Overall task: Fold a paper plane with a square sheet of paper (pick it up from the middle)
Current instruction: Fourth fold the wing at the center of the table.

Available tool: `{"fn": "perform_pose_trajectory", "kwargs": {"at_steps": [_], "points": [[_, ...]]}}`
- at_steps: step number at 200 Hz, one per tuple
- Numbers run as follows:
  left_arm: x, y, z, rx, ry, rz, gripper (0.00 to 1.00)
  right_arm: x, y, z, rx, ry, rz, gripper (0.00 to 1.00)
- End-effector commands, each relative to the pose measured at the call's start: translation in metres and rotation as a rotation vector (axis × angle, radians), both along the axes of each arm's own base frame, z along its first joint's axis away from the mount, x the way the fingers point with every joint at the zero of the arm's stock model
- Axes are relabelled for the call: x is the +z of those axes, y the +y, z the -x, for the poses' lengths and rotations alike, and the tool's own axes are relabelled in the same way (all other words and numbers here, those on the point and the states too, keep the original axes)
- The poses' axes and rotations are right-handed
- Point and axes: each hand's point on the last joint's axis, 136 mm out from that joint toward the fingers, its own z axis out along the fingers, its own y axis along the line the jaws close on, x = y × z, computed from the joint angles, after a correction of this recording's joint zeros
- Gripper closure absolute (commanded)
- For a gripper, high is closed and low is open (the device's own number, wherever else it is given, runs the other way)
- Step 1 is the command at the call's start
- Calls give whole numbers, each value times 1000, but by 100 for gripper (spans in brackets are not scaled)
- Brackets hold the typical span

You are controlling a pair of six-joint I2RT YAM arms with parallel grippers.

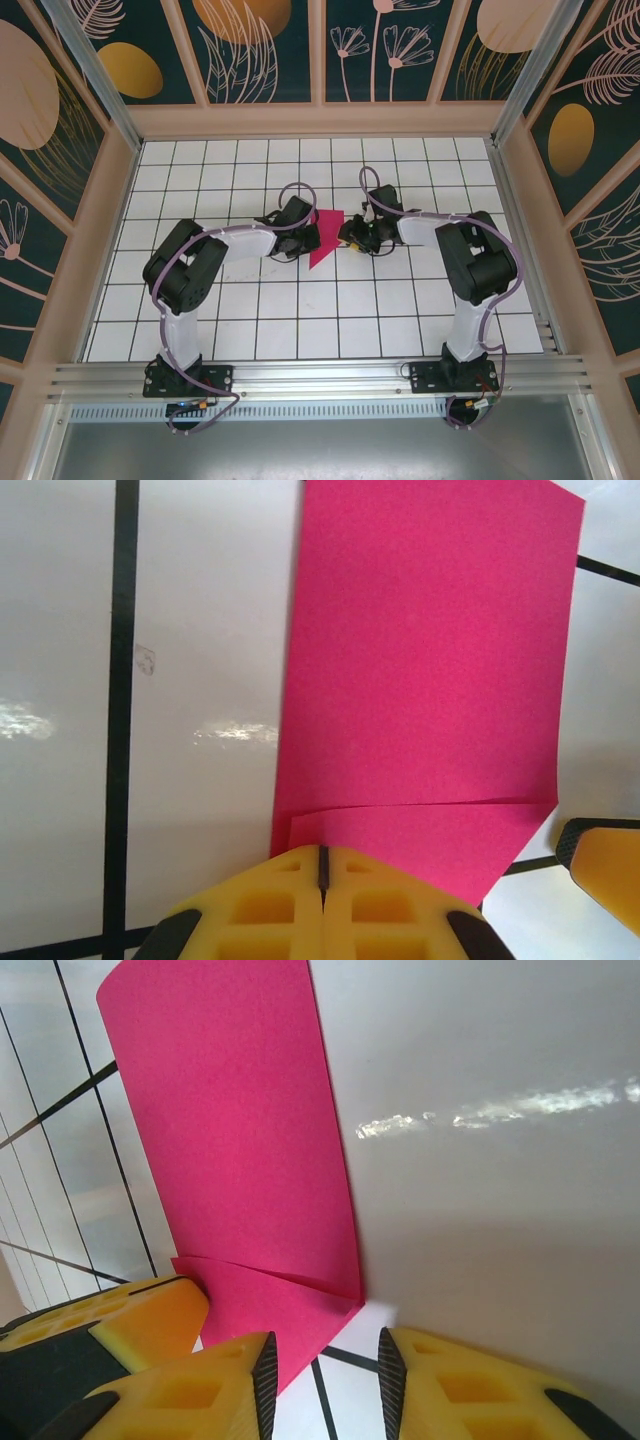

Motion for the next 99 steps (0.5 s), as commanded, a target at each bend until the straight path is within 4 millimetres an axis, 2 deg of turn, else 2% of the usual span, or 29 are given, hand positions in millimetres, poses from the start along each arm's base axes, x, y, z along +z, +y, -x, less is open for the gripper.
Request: {"fn": "perform_pose_trajectory", "kwargs": {"at_steps": [1,99], "points": [[-24,17,9,48,73,-79,96,1,5,-3,-3,15,-4,67],[-25,12,14,52,99,-35,94,-3,10,-11,-11,19,-15,71]]}}
